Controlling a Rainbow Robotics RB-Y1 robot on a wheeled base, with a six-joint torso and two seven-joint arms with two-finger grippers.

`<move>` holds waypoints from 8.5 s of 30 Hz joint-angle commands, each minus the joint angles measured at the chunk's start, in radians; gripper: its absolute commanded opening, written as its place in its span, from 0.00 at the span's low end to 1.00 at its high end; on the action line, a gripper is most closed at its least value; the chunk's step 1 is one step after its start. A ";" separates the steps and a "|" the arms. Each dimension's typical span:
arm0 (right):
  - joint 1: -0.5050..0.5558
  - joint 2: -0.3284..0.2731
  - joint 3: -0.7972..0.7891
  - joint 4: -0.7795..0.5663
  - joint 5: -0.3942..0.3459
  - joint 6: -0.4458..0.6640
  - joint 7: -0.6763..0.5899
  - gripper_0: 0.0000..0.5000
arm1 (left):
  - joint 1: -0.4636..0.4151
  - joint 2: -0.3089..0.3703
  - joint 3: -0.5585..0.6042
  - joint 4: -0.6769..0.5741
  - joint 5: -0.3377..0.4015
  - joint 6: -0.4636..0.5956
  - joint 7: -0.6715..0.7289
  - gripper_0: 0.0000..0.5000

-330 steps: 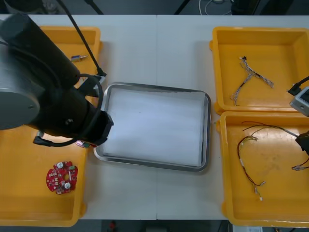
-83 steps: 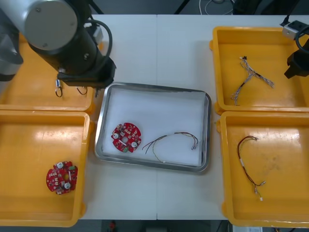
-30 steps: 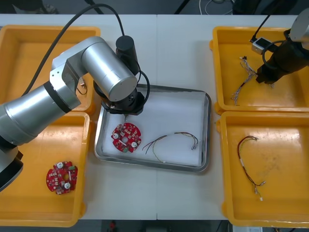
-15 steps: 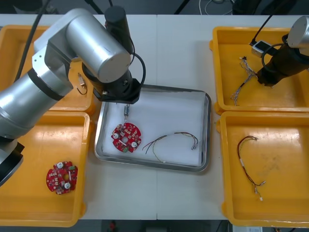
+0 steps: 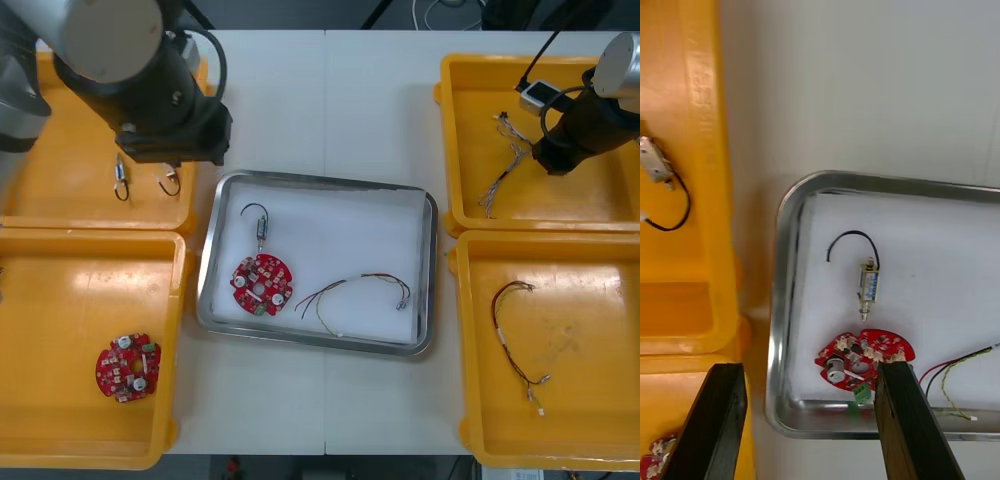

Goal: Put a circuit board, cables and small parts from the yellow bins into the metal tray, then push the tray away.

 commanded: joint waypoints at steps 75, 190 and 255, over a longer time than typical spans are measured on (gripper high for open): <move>0.199 0.130 0.550 -1.237 -0.119 0.621 -0.365 0.00 | 0.148 0.049 0.086 0.645 -0.164 -0.621 -0.474 1.00; 0.969 -0.059 -0.486 -1.677 -0.217 0.764 -0.984 1.00 | -0.053 -0.157 -0.435 0.262 -0.066 -0.440 -0.049 0.00; 0.662 -0.129 0.199 -1.844 -0.350 0.764 -1.017 1.00 | 0.496 0.199 0.484 -0.304 0.097 0.009 -0.415 1.00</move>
